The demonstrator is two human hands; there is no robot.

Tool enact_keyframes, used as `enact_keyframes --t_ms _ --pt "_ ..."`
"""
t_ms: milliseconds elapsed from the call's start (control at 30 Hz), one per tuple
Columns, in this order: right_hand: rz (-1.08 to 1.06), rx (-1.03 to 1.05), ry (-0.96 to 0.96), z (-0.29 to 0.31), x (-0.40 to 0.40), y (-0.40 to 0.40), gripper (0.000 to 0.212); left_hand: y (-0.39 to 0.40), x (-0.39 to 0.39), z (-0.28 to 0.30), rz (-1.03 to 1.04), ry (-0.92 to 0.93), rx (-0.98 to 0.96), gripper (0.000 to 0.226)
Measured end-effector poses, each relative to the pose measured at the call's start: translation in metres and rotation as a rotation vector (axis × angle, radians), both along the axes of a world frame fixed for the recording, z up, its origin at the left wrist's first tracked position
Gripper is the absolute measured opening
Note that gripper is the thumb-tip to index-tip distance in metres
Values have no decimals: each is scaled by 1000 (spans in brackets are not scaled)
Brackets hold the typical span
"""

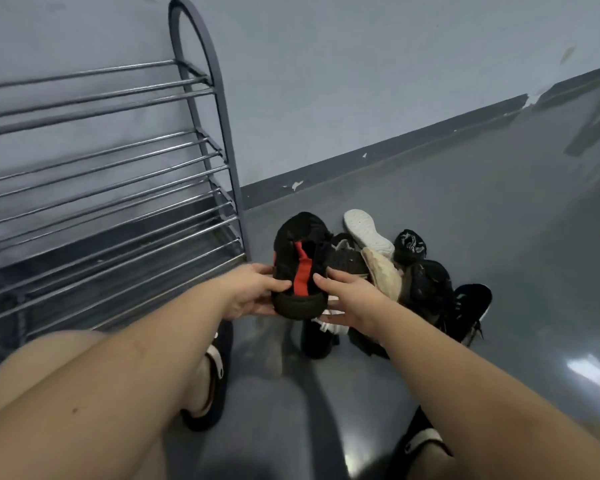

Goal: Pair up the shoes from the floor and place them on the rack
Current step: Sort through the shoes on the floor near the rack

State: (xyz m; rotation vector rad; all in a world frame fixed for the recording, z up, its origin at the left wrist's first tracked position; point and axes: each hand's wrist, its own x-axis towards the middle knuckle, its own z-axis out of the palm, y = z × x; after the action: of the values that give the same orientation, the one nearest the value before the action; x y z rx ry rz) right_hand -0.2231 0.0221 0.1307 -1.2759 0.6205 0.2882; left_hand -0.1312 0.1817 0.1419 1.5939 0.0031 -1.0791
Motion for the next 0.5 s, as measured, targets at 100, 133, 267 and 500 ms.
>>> enact_keyframes --t_ms 100,133,267,500 --pt "7 68 8 -11 -24 33 15 35 -27 -8 50 12 12 46" --pt "6 81 8 -16 -31 43 19 45 -36 -10 67 18 16 46" --pt "-81 154 22 -43 -55 72 42 70 -60 -29 115 68 26 51" --pt "-141 187 94 -83 -61 87 47 88 -71 -83 194 143 -5 54"
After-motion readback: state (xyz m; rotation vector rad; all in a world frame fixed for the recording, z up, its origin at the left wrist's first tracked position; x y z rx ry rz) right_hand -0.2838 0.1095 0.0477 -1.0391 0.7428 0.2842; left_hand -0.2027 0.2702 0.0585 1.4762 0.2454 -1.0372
